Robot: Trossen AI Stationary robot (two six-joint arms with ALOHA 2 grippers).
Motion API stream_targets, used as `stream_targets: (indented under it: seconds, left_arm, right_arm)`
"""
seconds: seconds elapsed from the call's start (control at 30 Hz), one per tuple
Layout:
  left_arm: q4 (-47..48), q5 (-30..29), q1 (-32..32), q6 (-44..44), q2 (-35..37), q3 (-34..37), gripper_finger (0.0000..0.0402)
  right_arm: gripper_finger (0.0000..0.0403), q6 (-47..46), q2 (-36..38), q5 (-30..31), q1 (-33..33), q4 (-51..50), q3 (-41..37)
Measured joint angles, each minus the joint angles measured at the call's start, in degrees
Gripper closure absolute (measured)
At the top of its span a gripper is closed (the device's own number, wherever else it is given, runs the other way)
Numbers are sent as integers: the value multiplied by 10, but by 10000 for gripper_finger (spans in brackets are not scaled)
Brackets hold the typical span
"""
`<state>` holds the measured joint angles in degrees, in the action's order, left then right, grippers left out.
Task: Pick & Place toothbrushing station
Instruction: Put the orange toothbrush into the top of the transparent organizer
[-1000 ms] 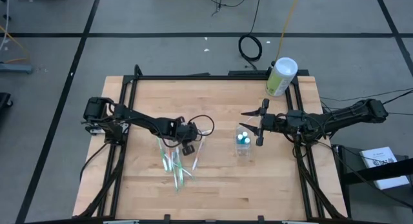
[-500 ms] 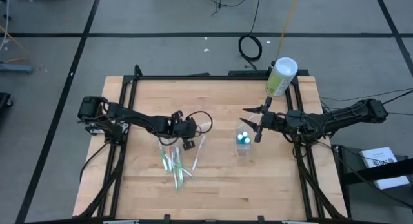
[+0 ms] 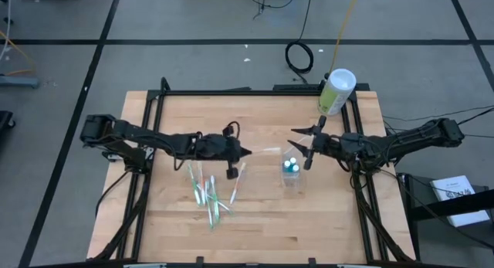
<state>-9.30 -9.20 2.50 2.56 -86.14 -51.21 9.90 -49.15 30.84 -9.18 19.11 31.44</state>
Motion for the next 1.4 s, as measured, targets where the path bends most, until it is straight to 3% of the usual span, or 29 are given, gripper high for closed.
stream_targets:
  seconds: [0.2,0.37,0.5,0.73,0.87,1.0,1.17,1.4]
  left_arm:
    - [-40,76,-17,21,0,0,401]
    - [-77,82,-34,42,0,0,401]
    - [-156,134,-44,56,-4,0,401]
    - [-224,173,-66,63,-6,1,401]
    - [-262,182,-72,55,-10,16,401]
    - [-265,171,-74,38,-10,24,401]
    - [-263,164,-73,34,-10,28,401]
    - [-249,151,-74,35,-10,28,401]
  right_arm:
    - [232,-38,7,79,0,-40,0]
    - [232,-86,7,81,3,-91,0]
    - [232,-97,7,79,9,-107,0]
    - [232,-92,6,-8,9,-96,0]
    - [226,-88,-1,-12,9,-67,0]
    - [198,-88,-12,-21,9,-22,0]
    - [159,-88,-28,-97,8,45,0]
    - [152,-64,-63,-116,8,139,0]
